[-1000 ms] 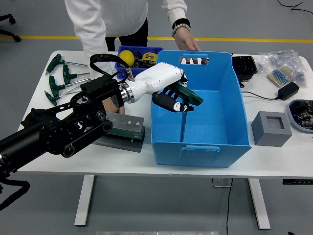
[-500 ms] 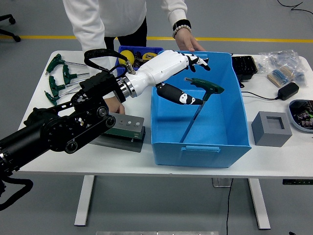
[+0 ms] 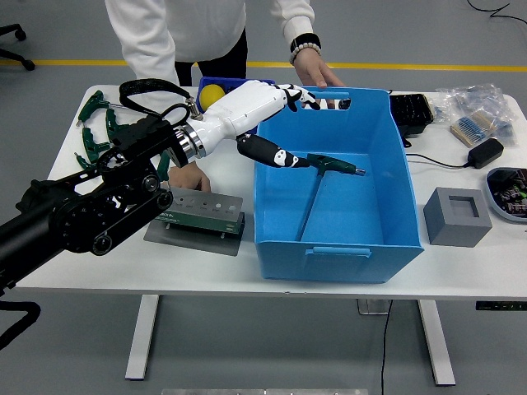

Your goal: Lift tool from toolbox,place it in box,lift tool from toolbox,place it in box

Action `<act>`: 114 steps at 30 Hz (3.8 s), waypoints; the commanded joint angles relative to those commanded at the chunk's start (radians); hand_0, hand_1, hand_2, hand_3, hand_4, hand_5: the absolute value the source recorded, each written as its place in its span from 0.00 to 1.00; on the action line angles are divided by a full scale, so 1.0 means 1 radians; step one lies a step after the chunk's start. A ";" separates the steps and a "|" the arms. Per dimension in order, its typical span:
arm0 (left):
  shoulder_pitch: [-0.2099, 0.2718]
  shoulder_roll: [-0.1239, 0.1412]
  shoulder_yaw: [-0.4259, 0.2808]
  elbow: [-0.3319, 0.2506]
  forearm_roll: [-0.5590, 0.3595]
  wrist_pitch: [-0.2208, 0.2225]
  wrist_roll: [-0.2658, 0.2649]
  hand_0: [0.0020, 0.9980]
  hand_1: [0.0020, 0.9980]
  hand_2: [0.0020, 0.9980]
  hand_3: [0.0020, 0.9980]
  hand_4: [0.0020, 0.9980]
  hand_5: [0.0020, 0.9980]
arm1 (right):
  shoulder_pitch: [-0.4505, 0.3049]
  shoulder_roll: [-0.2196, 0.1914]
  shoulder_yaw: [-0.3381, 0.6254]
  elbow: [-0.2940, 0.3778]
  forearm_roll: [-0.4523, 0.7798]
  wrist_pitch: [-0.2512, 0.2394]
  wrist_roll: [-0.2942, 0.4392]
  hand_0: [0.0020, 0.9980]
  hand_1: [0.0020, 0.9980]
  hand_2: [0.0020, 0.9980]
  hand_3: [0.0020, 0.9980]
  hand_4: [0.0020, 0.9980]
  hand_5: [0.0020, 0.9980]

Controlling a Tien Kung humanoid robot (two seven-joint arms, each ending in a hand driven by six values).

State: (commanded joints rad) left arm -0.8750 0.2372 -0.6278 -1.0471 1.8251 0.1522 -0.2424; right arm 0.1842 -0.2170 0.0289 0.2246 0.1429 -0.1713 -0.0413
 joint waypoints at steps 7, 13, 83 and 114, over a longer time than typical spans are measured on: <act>0.035 0.086 -0.029 0.014 0.011 -0.042 0.019 0.65 0.57 0.60 0.62 0.91 0.88 | -0.007 0.003 -0.002 -0.002 0.005 0.000 0.001 0.73 0.71 0.76 0.59 0.83 0.72; 0.056 0.149 0.014 0.018 0.019 -0.077 0.015 0.67 0.55 0.59 0.60 0.89 0.98 | -0.006 0.003 -0.002 -0.003 0.008 -0.001 -0.001 0.73 0.70 0.76 0.59 0.83 0.72; 0.073 0.247 0.122 0.086 0.173 -0.178 0.074 0.52 0.20 0.16 0.10 0.87 1.00 | -0.001 -0.005 -0.004 -0.005 0.020 0.000 -0.002 0.73 0.70 0.76 0.59 0.83 0.72; 0.078 0.246 0.097 0.107 0.101 -0.090 -0.008 0.18 0.02 0.04 0.03 0.85 1.00 | -0.006 -0.004 -0.003 -0.004 0.021 -0.001 -0.002 0.73 0.70 0.76 0.59 0.83 0.72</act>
State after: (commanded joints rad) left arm -0.7973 0.4836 -0.5303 -0.9398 1.9262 0.0627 -0.2501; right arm 0.1783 -0.2213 0.0262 0.2209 0.1636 -0.1726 -0.0432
